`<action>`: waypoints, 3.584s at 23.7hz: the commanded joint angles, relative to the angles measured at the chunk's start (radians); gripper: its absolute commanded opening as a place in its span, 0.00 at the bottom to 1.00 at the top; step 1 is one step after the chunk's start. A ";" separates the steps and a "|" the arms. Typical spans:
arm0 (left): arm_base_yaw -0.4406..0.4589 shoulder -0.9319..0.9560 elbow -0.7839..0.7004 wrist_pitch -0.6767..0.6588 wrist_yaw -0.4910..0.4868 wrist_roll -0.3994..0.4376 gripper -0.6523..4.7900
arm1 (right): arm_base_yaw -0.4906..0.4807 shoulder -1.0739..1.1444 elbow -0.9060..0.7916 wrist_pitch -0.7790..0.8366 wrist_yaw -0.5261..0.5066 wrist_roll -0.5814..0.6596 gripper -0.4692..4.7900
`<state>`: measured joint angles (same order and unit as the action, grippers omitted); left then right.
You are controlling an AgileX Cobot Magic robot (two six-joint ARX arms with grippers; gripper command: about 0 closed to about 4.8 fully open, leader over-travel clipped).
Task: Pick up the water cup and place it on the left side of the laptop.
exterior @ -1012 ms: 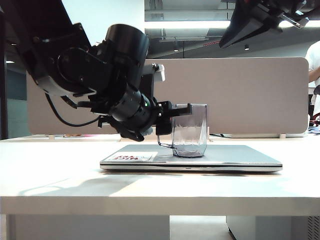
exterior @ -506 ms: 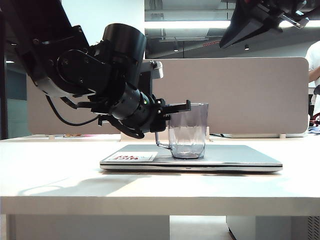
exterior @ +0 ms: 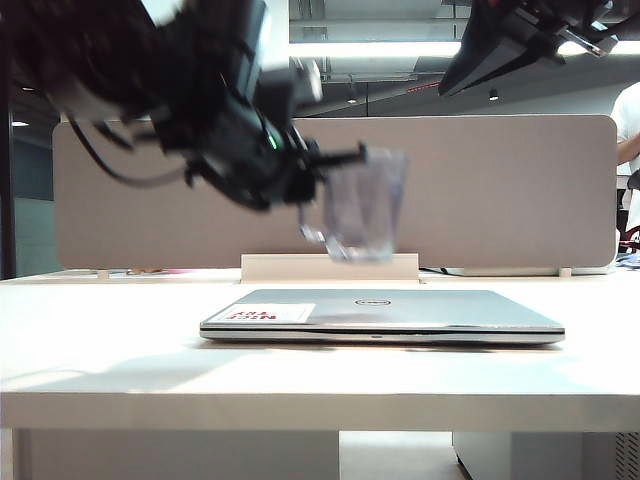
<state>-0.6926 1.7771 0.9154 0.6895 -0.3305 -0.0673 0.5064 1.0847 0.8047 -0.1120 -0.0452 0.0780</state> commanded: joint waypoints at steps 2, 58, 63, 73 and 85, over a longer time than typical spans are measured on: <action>0.087 -0.091 0.007 -0.105 0.041 0.001 0.11 | 0.000 -0.003 0.003 0.013 0.002 -0.004 0.08; 0.490 0.052 -0.201 0.048 0.306 0.079 0.17 | 0.000 -0.003 0.003 0.034 0.002 -0.004 0.08; 0.490 0.050 -0.201 0.045 0.309 0.079 0.18 | 0.000 -0.003 0.003 0.034 0.002 -0.004 0.08; 0.489 -0.012 -0.201 -0.061 0.316 0.079 0.35 | 0.000 -0.003 0.003 0.034 0.002 -0.003 0.08; 0.486 -0.328 -0.205 -0.475 0.309 0.071 0.35 | 0.000 -0.003 -0.002 0.026 0.105 0.042 0.08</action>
<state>-0.2024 1.4834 0.7116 0.2287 -0.0193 0.0071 0.5064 1.0847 0.8036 -0.0959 0.0196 0.1093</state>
